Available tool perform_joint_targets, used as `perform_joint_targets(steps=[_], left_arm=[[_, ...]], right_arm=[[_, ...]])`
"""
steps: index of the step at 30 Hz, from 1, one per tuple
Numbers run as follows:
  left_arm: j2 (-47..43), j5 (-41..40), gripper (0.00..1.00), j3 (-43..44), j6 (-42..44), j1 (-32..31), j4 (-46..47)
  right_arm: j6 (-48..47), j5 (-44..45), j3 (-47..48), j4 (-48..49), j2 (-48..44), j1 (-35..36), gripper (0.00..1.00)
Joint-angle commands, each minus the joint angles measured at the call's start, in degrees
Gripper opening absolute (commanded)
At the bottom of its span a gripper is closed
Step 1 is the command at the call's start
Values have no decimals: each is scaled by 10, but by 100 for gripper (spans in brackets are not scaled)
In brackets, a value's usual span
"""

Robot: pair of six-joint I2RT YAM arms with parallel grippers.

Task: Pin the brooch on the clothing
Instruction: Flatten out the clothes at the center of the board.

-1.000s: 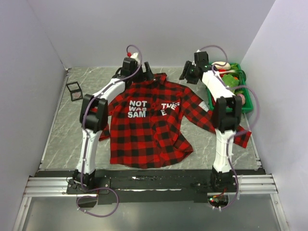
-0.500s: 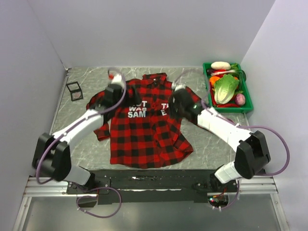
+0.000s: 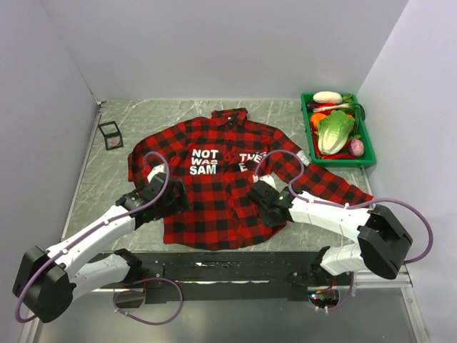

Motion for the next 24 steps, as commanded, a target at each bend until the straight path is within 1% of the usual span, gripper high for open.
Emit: perform_joint_targets(steps=[1,3,4,8,9,11,12,14,19,21,23,24], left_arm=[[-17,-17,92,-15,-83,-19,-85],[-11,-35,93,-11,-118,-29,-123],[-9,-59,94,-13,-129,-34,-135],[20,-90,99,-2,-171,-47,-166],[30,-90,99,-3,-176,-47,-165],[36,-77,99,-17,-180,-47,-149],[34,-67,97,-27,-189,-47,-140],[28,-42,96,-54,-208,-47,-114],[-10,-43,97,-92,-236,-46,-104],[-15,-41,99,-100,-238,-47,-103],[-15,-31,95,-113,-237,-47,-93],[-12,-20,92,-119,-238,-47,-80]], right_arm=[[15,15,-9,0,-2,8,42],[17,37,7,-9,12,11,42],[16,45,11,-13,17,13,42],[8,55,26,-13,49,18,43],[7,55,33,-15,60,21,44],[3,55,38,-19,68,34,48],[1,54,41,-18,73,38,50],[2,55,47,-25,80,48,52],[25,71,57,-48,112,55,52],[31,74,60,-53,118,56,51],[34,74,61,-55,120,56,49],[36,74,62,-56,119,56,48]])
